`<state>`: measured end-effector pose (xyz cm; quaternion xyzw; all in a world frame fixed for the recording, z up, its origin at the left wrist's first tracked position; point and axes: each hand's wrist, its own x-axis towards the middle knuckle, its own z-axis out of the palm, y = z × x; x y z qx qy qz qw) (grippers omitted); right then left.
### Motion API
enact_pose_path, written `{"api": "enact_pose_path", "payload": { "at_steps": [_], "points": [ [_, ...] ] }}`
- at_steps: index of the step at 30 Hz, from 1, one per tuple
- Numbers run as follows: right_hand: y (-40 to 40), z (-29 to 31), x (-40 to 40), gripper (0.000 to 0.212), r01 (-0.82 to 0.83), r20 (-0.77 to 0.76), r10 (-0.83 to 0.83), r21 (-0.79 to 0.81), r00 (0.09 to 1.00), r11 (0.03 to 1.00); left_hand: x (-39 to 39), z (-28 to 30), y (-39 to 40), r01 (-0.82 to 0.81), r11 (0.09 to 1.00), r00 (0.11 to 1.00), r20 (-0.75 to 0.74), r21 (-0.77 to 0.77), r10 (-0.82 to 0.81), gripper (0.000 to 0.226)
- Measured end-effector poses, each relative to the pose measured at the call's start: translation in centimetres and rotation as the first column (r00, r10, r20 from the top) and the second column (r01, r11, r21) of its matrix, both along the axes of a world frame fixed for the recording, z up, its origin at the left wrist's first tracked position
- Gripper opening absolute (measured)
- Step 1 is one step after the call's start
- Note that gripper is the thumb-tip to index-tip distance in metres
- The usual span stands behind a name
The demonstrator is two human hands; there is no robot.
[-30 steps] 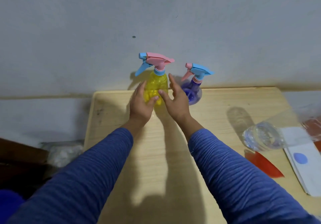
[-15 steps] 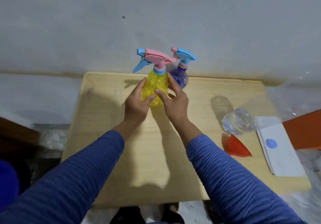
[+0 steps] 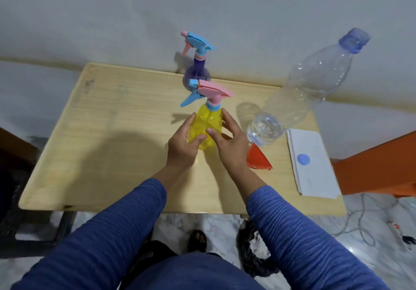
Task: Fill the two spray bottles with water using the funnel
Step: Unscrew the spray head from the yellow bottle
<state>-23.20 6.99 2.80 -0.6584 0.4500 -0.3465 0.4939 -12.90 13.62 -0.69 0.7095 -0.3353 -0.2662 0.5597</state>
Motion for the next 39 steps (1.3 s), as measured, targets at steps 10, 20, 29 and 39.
{"api": "enact_pose_path", "payload": {
  "at_steps": [10,20,29,39],
  "points": [
    [0.3,1.3,-1.4,0.071,0.004,0.016,-0.003,-0.043,1.000,0.999,-1.1,-0.4,0.4,-0.004,0.999,0.999,0.050,0.036,0.002,0.076],
    [-2.0,5.2,0.6,0.077,-0.152,0.090,0.184,-0.282,0.979,0.947,-1.5,0.0,-0.8,-0.080,0.997,0.997,-0.015,0.023,0.080,0.071],
    [-3.1,4.5,0.6,0.058,-0.236,0.046,0.260,-0.295,0.965,0.926,-1.1,-0.1,-0.9,-0.063,0.997,0.997,-0.046,0.032,0.065,0.069],
    [-4.3,5.4,0.2,0.068,-0.393,-0.002,0.406,-0.254,0.914,0.884,-1.1,0.0,-1.0,-0.057,0.998,0.997,-0.054,0.039,0.059,0.068]
  ]
}}
